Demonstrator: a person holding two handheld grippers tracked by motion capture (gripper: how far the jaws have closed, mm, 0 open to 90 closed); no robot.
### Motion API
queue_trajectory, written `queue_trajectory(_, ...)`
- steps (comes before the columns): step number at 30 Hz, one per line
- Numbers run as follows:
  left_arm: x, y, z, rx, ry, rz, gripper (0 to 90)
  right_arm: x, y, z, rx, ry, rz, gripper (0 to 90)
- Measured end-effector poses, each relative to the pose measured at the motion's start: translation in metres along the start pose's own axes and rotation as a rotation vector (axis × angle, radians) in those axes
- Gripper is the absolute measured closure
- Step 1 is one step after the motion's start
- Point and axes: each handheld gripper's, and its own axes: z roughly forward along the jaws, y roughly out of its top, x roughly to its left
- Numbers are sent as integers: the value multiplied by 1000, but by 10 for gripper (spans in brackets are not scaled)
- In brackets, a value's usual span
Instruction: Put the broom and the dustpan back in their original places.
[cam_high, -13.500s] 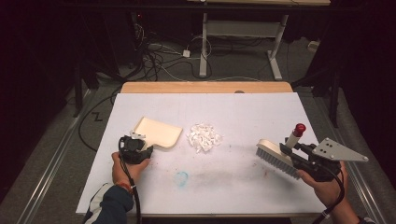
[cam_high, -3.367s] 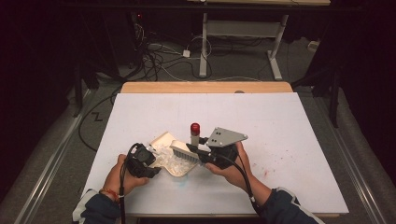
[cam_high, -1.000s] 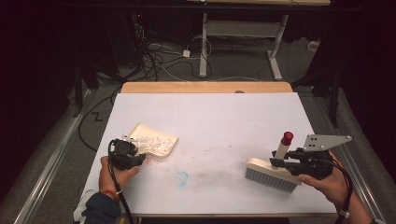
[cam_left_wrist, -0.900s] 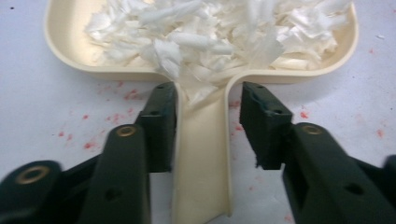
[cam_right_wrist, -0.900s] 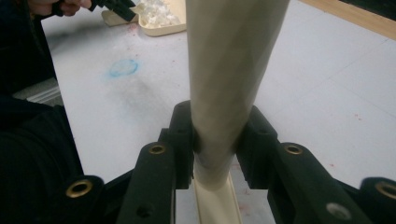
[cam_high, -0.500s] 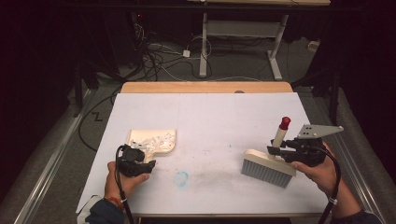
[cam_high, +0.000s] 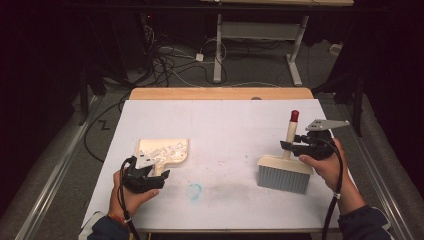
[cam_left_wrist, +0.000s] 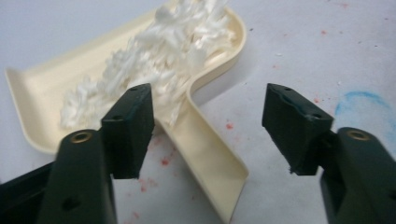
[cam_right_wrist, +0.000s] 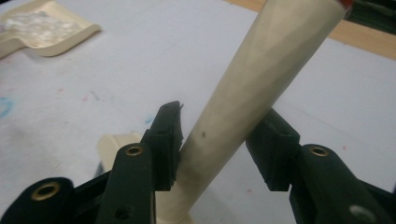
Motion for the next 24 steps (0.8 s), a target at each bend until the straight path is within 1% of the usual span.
queue_trajectory(1,-2,-1,-1,-20,-5,14,266,-1,1,4,3,-14,6,564)
queue_trajectory(3,-6,-1,-1,-51,-5,31,240,-3,3,13,12,-20,6,559)
queue_trajectory(4,-8,-2,-1,-66,-2,39,231,-4,5,18,16,-27,-5,557)
queue_trajectory(6,-11,-2,-2,-89,-5,52,226,-7,7,27,25,-33,5,555)
queue_trajectory(8,-13,-2,-3,-102,-17,57,220,-10,8,35,30,-50,15,554)
queue_trajectory(10,-14,-3,-4,-118,-21,66,216,-12,9,41,32,-53,30,553)
queue_trajectory(12,-15,-3,-4,-119,-29,67,216,-14,10,46,27,-79,45,547)
queue_trajectory(13,-16,-4,-4,-118,-29,69,216,-14,11,49,25,-89,44,546)
queue_trajectory(14,-16,-4,-4,-115,-24,73,216,-14,12,51,26,-112,41,541)
queue_trajectory(15,-17,-4,-3,-110,-29,79,216,-14,12,53,32,-134,33,541)
queue_trajectory(16,-17,-4,-2,-109,-34,82,216,-14,13,55,36,-141,38,539)
queue_trajectory(17,-18,-5,-2,-105,-37,87,216,-14,13,57,30,-152,41,522)
queue_trajectory(18,-18,-5,-1,-105,-46,93,216,-14,13,57,14,-178,49,512)
queue_trajectory(19,-19,-5,0,-100,-54,96,213,-16,14,57,-13,-191,61,510)
queue_trajectory(20,-20,-5,1,-92,-54,102,201,-17,15,56,-35,-188,75,503)
queue_trajectory(22,-22,-5,1,-88,-37,124,195,-19,16,56,-76,-187,89,500)
queue_trajectory(23,-22,-5,0,-91,-35,127,195,-20,17,56,-84,-186,85,500)
queue_trajectory(24,-22,-5,0,-98,-36,124,195,-19,17,56,-86,-198,81,499)
